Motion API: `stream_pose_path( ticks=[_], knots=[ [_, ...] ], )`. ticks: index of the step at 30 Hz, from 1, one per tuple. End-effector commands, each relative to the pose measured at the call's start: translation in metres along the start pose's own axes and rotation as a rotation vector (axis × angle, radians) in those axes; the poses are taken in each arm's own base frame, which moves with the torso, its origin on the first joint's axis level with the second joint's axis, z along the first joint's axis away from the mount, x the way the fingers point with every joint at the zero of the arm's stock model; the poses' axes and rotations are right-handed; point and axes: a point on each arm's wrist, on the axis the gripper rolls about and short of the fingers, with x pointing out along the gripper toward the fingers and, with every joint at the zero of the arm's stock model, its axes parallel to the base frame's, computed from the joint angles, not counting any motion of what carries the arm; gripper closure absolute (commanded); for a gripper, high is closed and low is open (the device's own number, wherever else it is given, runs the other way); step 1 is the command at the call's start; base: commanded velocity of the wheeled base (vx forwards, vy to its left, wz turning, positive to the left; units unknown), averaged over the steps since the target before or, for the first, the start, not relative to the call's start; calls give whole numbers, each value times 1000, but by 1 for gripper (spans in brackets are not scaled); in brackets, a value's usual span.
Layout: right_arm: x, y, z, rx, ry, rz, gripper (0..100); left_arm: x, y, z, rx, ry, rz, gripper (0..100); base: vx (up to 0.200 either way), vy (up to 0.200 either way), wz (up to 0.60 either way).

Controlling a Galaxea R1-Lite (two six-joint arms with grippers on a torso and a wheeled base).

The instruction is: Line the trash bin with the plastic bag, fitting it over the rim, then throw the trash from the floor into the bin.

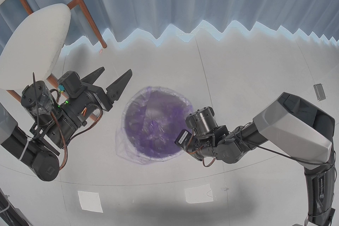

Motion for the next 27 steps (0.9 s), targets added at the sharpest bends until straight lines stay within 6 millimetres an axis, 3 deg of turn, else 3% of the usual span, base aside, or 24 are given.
stream_pose_path(
  ticks=[1,8,12,20,27],
  knots=[
    [-18,14,7,-65,-43,41,100,-1,1,1,0,-2,3,0,0,0,0],
    [-58,23,27,-315,-43,2,100,0,2,2,2,-7,6,0,0,0,0],
    [-66,18,42,-459,-65,-19,100,-2,1,6,4,-14,5,0,0,0,0],
    [-63,-4,72,-728,-85,-60,100,-1,4,8,7,-22,14,0,0,0,0],
    [-54,-12,76,-882,-28,20,100,0,8,6,6,-18,25,0,0,0,0]
  ],
)
